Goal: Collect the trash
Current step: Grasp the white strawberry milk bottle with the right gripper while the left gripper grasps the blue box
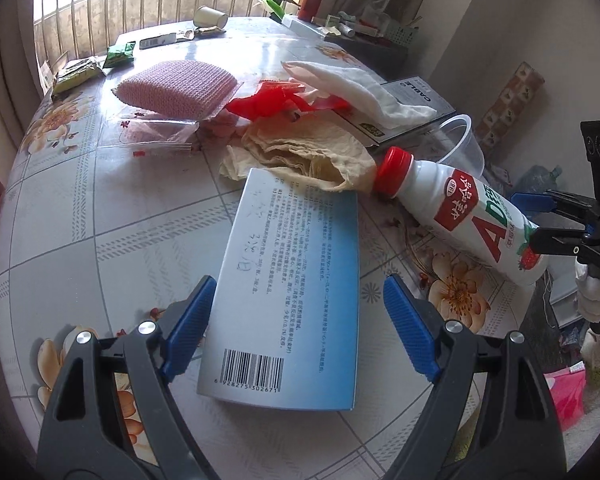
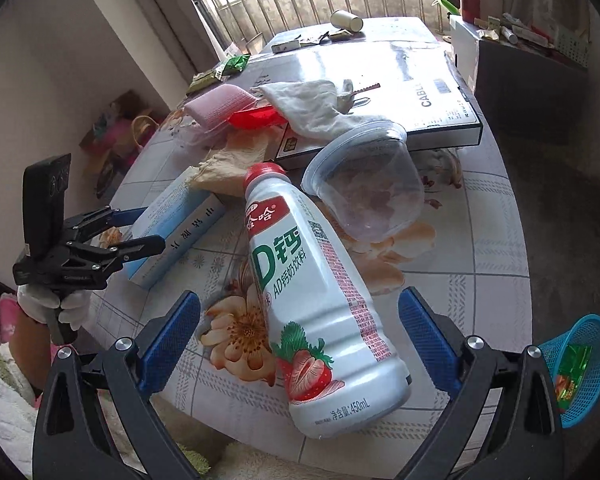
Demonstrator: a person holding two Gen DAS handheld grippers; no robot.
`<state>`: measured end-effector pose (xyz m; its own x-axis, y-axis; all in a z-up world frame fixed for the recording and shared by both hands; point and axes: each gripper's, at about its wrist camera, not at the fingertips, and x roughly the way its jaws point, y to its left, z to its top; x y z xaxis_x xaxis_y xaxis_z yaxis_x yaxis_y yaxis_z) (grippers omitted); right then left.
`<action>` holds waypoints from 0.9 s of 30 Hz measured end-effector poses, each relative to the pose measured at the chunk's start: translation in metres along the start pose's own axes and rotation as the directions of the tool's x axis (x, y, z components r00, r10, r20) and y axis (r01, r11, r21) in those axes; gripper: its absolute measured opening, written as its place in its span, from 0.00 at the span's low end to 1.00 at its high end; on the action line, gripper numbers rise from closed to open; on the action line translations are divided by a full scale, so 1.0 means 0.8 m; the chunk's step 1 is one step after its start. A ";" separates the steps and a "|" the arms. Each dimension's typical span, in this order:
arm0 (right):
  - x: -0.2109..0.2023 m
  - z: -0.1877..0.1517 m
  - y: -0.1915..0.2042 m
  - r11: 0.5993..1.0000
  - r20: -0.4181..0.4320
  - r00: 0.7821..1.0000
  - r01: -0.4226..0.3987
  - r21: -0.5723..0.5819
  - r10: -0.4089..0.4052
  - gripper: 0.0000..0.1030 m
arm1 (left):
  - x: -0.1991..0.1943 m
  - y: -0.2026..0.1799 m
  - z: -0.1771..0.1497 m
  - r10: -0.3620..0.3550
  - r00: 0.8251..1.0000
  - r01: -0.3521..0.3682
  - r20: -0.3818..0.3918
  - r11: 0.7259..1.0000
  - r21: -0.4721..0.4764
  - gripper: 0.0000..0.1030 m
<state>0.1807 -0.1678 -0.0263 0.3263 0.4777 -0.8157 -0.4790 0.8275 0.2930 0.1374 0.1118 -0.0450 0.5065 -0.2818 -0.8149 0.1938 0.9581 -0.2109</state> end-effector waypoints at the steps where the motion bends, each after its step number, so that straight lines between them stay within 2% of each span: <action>1: 0.005 0.003 0.004 1.000 -0.001 1.000 0.021 -0.011 -0.021 0.94 | 0.003 -0.002 0.002 0.012 1.000 -0.012 -0.003 1.000 0.003 0.78; 6: 0.030 0.011 0.019 0.998 -0.033 0.999 0.038 -0.042 -0.039 0.92 | 0.013 -0.014 0.000 0.103 0.995 -0.102 -0.012 0.994 0.050 0.78; 9: 0.038 0.010 0.025 0.998 -0.056 0.997 0.052 -0.031 -0.054 0.75 | 0.014 -0.018 -0.007 0.126 0.992 -0.124 -0.021 0.989 0.079 0.66; 10: 0.038 0.010 0.021 0.999 -0.062 0.997 0.039 -0.011 -0.040 0.67 | 0.011 -0.018 -0.010 0.123 0.992 -0.121 -0.017 0.989 0.082 0.66; 12: 0.036 0.005 0.015 0.999 -0.077 0.997 0.005 0.052 -0.001 0.61 | 0.005 -0.013 -0.017 0.108 0.994 -0.106 -0.020 0.992 0.069 0.66; 15: 0.027 -0.010 0.007 0.991 -0.065 0.998 -0.018 0.136 0.027 0.61 | -0.007 -0.007 -0.033 0.100 0.994 -0.098 -0.037 0.994 0.037 0.66; 21: 0.007 -0.064 0.010 0.961 -0.051 0.995 -0.073 0.268 0.090 0.61 | -0.037 0.001 -0.069 0.035 0.993 -0.042 -0.112 0.997 -0.059 0.66; 22: 0.004 -0.071 0.013 0.959 -0.048 0.994 -0.082 0.273 0.099 0.61 | -0.040 0.002 -0.073 0.032 0.993 -0.040 -0.115 0.997 -0.066 0.67; 23: 0.002 -0.077 0.016 0.958 -0.045 0.994 -0.085 0.273 0.101 0.61 | -0.043 0.002 -0.075 0.032 0.993 -0.041 -0.117 0.997 -0.073 0.75; 24: 0.000 -0.080 0.019 0.960 -0.041 0.994 -0.083 0.268 0.097 0.61 | -0.045 0.002 -0.077 0.036 0.993 -0.045 -0.110 0.996 -0.077 0.79; 27: 0.000 -0.081 0.027 0.967 -0.043 0.996 -0.070 0.246 0.083 0.62 | -0.049 -0.001 -0.074 0.067 0.995 -0.073 -0.079 0.994 -0.076 0.81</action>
<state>0.1175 -0.1693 -0.0522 0.2500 0.5313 -0.8094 -0.2853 0.8393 0.4628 0.0678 0.1256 -0.0446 0.4506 -0.2121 -0.8671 0.0915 0.9772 -0.1915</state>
